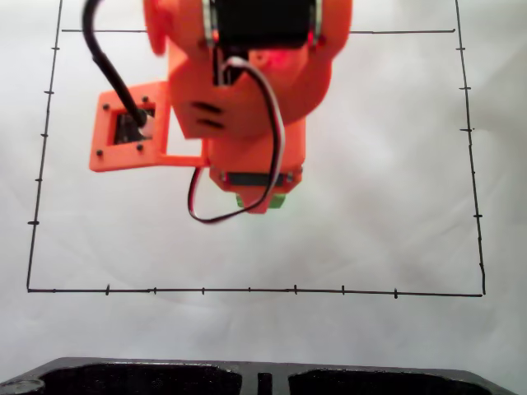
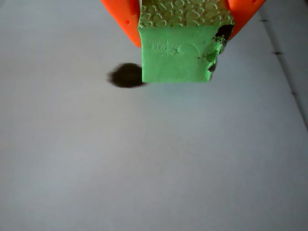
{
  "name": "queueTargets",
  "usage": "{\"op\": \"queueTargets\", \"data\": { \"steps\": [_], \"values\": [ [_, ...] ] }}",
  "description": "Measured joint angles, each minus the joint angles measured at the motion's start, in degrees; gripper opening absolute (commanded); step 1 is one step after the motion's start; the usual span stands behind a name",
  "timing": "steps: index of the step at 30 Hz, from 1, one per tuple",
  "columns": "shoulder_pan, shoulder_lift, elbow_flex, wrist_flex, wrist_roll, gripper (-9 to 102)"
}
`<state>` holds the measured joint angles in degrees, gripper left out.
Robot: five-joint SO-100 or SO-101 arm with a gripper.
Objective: Grasp the colored block, Place it on the black dot, and then return the arm to the default position.
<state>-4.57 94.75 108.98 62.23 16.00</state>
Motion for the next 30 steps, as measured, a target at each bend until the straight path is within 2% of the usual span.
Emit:
{"op": "queueTargets", "data": {
  "steps": [14, 23, 30],
  "values": [
    [-1.1, 2.6, 6.5, 1.2, -3.7, 15],
    [0.2, 1.4, 7.4, -1.1, -5.8, 16],
    [0.2, 1.1, 8.4, -1.2, -6.3, 30]
  ]
}}
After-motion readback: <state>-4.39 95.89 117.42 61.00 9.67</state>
